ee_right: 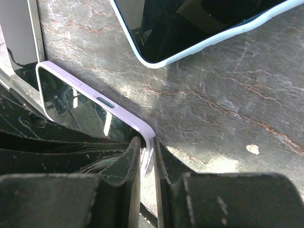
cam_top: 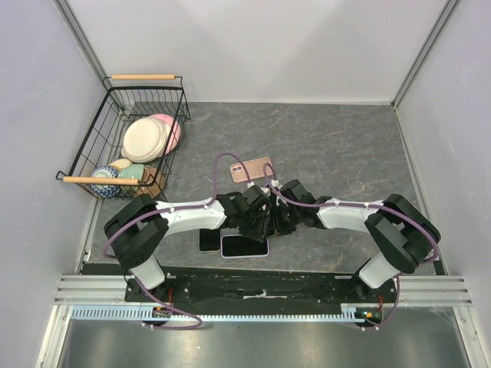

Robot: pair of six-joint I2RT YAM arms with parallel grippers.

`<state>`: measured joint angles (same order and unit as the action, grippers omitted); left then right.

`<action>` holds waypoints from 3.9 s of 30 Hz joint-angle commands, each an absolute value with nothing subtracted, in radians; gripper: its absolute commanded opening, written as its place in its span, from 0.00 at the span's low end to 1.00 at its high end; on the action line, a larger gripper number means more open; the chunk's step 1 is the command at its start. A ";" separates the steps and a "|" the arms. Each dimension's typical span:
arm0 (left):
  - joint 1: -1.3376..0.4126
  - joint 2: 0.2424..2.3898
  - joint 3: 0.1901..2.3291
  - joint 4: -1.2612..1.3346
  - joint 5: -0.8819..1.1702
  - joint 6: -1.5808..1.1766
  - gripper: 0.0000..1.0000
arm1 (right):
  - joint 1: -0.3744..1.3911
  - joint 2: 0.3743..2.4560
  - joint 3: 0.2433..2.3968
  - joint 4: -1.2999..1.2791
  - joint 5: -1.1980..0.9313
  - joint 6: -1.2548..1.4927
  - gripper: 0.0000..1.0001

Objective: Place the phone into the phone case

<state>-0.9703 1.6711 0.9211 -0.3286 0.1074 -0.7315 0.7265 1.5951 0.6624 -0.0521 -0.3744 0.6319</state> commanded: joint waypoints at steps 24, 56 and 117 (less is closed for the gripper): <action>-0.933 1.212 0.670 -0.431 -0.052 -0.762 0.49 | 0.795 1.366 0.666 -0.272 0.026 0.546 0.10; -0.706 1.222 0.480 -0.177 0.247 -0.703 0.42 | 0.715 1.177 0.629 -0.249 -0.186 0.532 0.67; -0.785 1.519 0.953 -0.337 -0.033 -0.541 0.58 | 0.684 0.962 0.620 -0.376 -0.072 0.506 0.68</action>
<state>-0.7872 1.6184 0.9874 -0.1932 0.1600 -0.6151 0.6880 0.9405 0.6079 -0.4118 -0.0731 0.5179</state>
